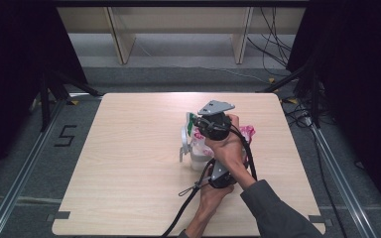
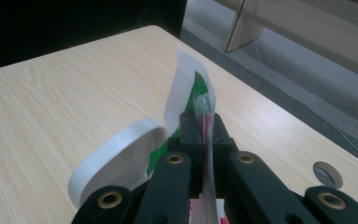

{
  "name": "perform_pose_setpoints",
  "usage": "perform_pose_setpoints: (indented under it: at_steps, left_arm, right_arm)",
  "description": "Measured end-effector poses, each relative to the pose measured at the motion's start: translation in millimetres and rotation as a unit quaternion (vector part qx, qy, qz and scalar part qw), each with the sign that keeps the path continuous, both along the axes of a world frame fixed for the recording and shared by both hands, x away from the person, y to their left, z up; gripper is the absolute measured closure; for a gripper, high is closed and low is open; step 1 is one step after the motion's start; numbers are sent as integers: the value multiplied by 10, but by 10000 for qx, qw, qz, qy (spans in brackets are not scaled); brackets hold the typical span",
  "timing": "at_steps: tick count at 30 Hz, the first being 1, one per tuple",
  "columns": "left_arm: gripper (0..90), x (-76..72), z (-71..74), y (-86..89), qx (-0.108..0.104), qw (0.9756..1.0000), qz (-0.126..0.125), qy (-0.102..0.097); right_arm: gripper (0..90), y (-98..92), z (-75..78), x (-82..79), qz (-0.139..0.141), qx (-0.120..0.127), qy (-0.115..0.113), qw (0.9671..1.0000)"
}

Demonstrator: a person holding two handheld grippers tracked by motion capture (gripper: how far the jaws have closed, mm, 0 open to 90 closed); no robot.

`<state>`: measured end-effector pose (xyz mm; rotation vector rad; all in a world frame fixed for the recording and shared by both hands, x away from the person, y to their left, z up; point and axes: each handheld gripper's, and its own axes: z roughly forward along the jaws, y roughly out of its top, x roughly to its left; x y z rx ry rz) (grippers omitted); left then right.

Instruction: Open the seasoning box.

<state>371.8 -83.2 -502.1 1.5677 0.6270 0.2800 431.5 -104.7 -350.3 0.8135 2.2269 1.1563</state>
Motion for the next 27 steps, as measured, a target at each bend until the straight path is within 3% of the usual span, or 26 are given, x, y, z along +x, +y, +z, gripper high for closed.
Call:
perform_pose_setpoints:
  at_steps: [1, 3, 6, 7, 9, 10, 11, 12, 13, 14, 15, 16, 18, 19, 20, 22, 23, 24, 25, 27]
  left_arm:
    - [751, 18, 3, 58, 308, 9995, 2, -110]
    - [752, 14, 5, 58, 293, 9995, 17, -97]
    - [751, 10, 7, 48, 277, 9996, 0, -113]
    - [751, -10, 3, 1, -19, 10000, -33, 10]
    - [750, -10, 5, 7, -17, 10000, -50, 22]
    - [751, -14, 2, -26, -234, 9997, -14, 30]
    - [751, -6, 9, 2, -55, 10000, -2, -8]
    - [751, 1, 3, 3, 1, 10000, 3, -45]
    - [751, 0, 0, -2, 15, 10000, 19, -26]
    - [751, 0, 6, 30, 193, 9997, -112, -38]
    - [751, -12, 5, 6, -21, 10000, -81, 10]
    - [751, -2, 7, 18, 81, 10000, -26, -27]
    - [751, -5, 12, 0, -42, 10000, -2, -17]
    - [751, -1, 5, -1, -7, 10000, -3, -38]
    - [751, 3, 4, 22, 151, 9998, -114, -81]
    - [751, -17, 1, -29, -233, 9997, -18, 26]
    - [750, -14, 10, -14, -165, 9999, -46, 16]
    - [751, -7, 14, 17, 28, 10000, -68, -17]
    - [751, -4, 5, 11, 24, 10000, -46, -36]
    - [751, -17, 1, -28, -211, 9998, -5, 11]
  right_arm:
    - [892, 3, 0, -1, -1, -20, -4, 10000]
    - [892, -6, 21, -8, 6, 12, 82, 10000]
    - [892, -5, 25, -9, -4, 42, 19, 10000]
    - [892, 2, 10, -8, -16, 11, 21, 10000]
    - [891, 19, -4, -22, -61, -10, 166, 9998]
    - [891, 9, 4, -5, 18, -69, 88, 9999]
    - [892, 5, 2, 5, 7, -14, -36, 10000]
    - [892, 3, 12, -12, -38, 58, 97, 9999]
    - [892, 2, 10, -8, -24, 43, 58, 10000]
    - [891, 10, -1, -3, 5, -6, 8, 10000]
    - [891, 11, 2, -6, 23, -88, 72, 9999]
    - [890, 16, -1, 2, 0, -78, -9, 10000]
    - [890, 6, 17, -7, -17, 45, 86, 10000]
    - [891, -1, 21, -2, 37, 12, 52, 10000]
    - [890, 13, 4, -12, -28, 29, 48, 10000]
    - [890, 22, -9, 0, 6, -98, -20, 9999]
    - [890, 28, -7, -16, -42, -32, 102, 9999]
    - [890, 13, 6, -6, 45, -80, 71, 9999]
    - [890, 11, 5, -1, 65, -57, 55, 9999]
    - [890, 18, -7, 2, 35, -79, 36, 10000]
